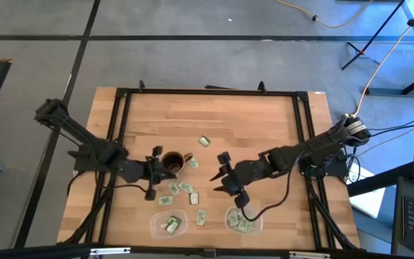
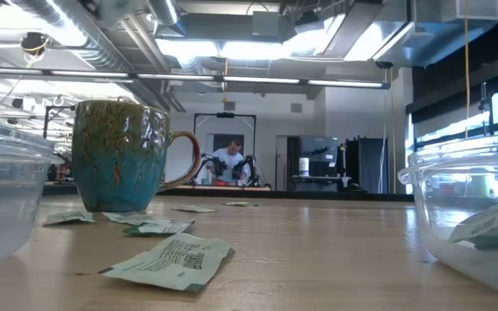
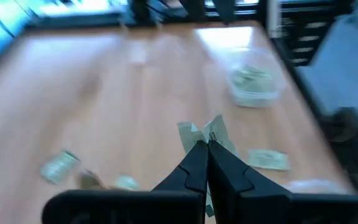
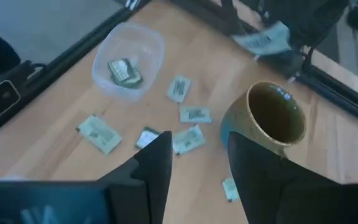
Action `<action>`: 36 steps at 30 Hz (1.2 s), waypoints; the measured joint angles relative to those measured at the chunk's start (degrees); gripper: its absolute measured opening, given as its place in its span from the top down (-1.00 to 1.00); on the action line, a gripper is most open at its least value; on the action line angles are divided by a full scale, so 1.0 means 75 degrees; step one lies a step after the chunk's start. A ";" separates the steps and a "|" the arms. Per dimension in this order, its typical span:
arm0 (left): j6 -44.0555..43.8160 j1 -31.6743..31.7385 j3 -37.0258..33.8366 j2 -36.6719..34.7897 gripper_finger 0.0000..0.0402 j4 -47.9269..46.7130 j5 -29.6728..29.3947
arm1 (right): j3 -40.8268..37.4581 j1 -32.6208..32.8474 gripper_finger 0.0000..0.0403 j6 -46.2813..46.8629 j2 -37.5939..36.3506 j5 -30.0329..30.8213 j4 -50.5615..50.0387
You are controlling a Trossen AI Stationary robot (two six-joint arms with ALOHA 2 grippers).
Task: Pick and place items into bin
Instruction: Put the white stevia packet into the right transparent bin
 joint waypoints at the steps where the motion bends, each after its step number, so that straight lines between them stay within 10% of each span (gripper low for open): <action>1: 0.0257 0.0051 0.0000 0.0080 0.99 0.0180 -0.0201 | -0.0199 -0.0057 0.21 -0.0013 -0.0036 -0.0050 0.0326; 12: 0.1619 0.0864 0.0003 0.1404 0.99 0.2692 -0.0743 | -0.1945 -0.0444 0.21 -0.0084 -0.0279 0.0270 0.3859; 24: 0.2492 0.1351 0.0006 0.2392 0.99 0.4525 -0.2462 | -0.2310 -0.0446 0.21 0.1853 -0.0262 0.2684 0.4225; 36: 0.3350 0.1372 0.0006 0.2562 0.99 0.5715 -0.2669 | -0.2310 -0.0587 0.21 0.2487 -0.0259 0.2904 0.4719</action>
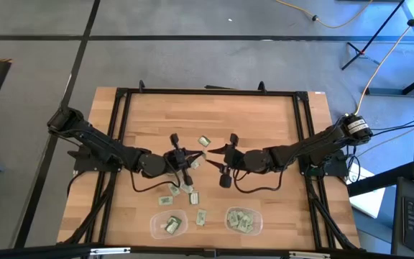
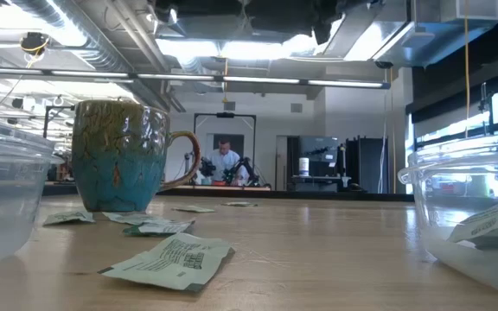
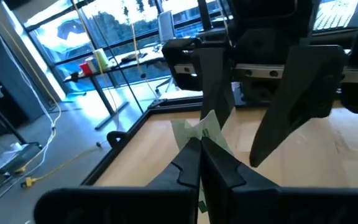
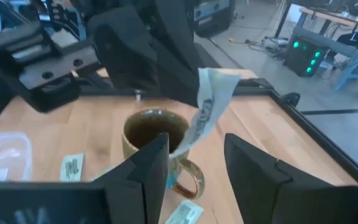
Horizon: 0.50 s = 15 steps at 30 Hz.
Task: Pick and place items into bin
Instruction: Put the white stevia packet into the right transparent bin
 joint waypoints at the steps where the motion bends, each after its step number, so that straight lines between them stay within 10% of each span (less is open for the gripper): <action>1: 0.0009 0.0001 0.0000 0.0000 0.99 0.0020 -0.0003 | 0.0000 0.0000 0.21 0.0001 0.0000 0.0000 0.0068; 15: 0.0392 0.0189 0.0000 0.0000 0.99 0.0593 0.0804 | 0.0000 -0.0220 0.21 0.0177 0.0000 -0.0006 0.0367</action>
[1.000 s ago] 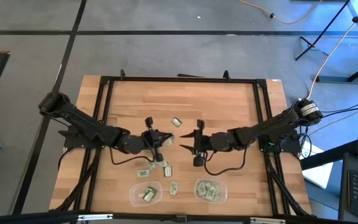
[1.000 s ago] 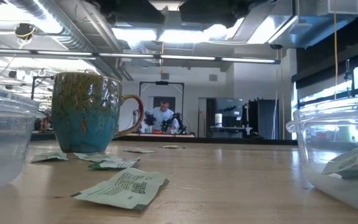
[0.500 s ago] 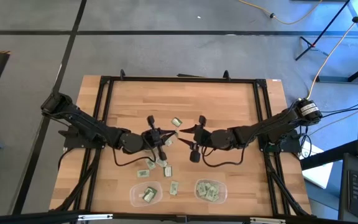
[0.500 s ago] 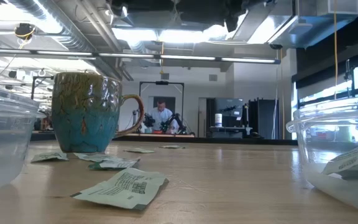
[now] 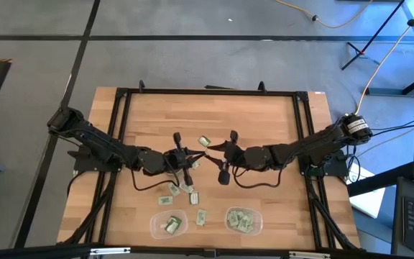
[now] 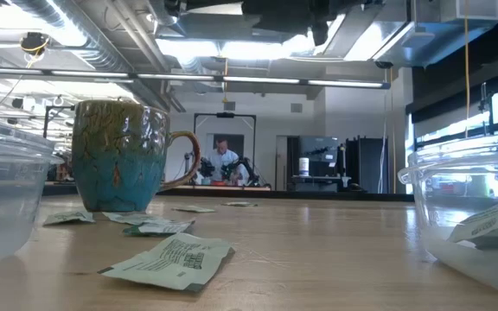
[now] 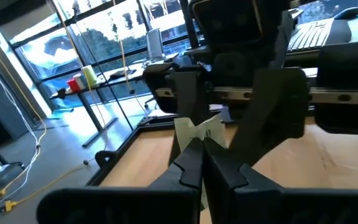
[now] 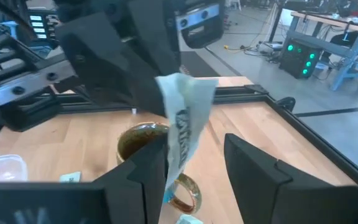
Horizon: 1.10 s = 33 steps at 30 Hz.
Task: Pick and place items into bin
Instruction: Put the white stevia packet into the right transparent bin
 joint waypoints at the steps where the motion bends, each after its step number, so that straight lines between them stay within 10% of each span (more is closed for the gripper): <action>1: 0.0016 0.0001 0.0000 0.0000 0.99 -0.0002 0.0001 | 0.0000 -0.0031 0.21 0.0004 0.0001 0.0000 0.0000; 19: 0.0455 0.0000 0.0000 -0.0003 0.85 -0.0210 -0.0435 | 0.0000 -0.0071 0.94 -0.0040 0.0006 -0.0030 -0.0325; 33: -0.0200 -0.0006 0.0000 -0.0012 0.61 -0.1669 -0.1911 | 0.0097 0.0424 0.97 0.0937 -0.0264 -0.0497 -0.2243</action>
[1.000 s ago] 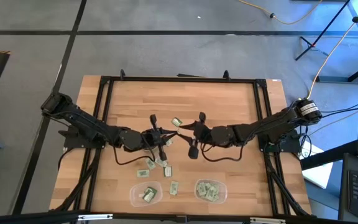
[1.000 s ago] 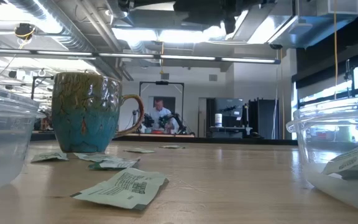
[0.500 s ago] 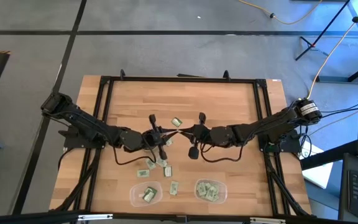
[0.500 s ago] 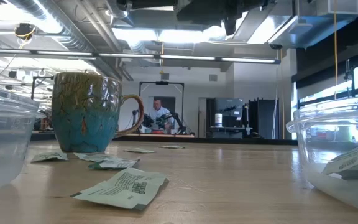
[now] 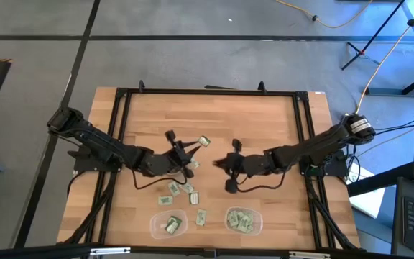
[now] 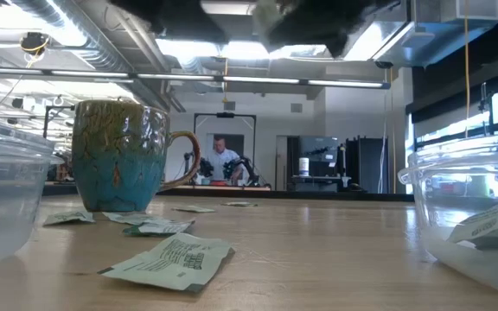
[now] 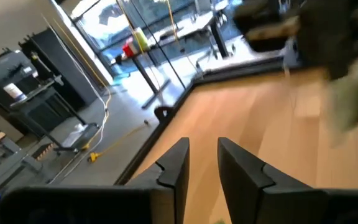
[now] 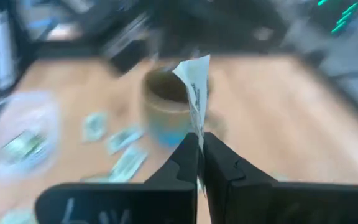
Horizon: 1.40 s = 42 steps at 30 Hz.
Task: Pick and place items into bin
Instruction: Put the white stevia packet into the right transparent bin
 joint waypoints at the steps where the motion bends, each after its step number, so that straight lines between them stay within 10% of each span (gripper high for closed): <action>1: -0.0089 0.0000 -0.0003 -0.0011 0.61 -0.0223 0.0003 | 0.0050 0.0064 0.96 0.0330 -0.0072 -0.0333 -0.0485; 10: -0.1576 0.0055 -0.0006 -0.0290 0.66 -0.1893 0.0838 | 0.0428 0.1003 0.93 0.2910 -0.0019 -0.4132 -0.2491; 23: -0.1763 0.0064 0.0000 -0.0399 0.68 -0.2017 0.1881 | 0.0305 0.2436 0.93 0.5969 0.0454 -0.4010 -0.3429; 42: -0.1760 0.0064 0.0000 -0.0396 0.70 -0.2017 0.1935 | 0.0300 0.2451 0.91 0.6051 0.1322 -0.4070 -0.3311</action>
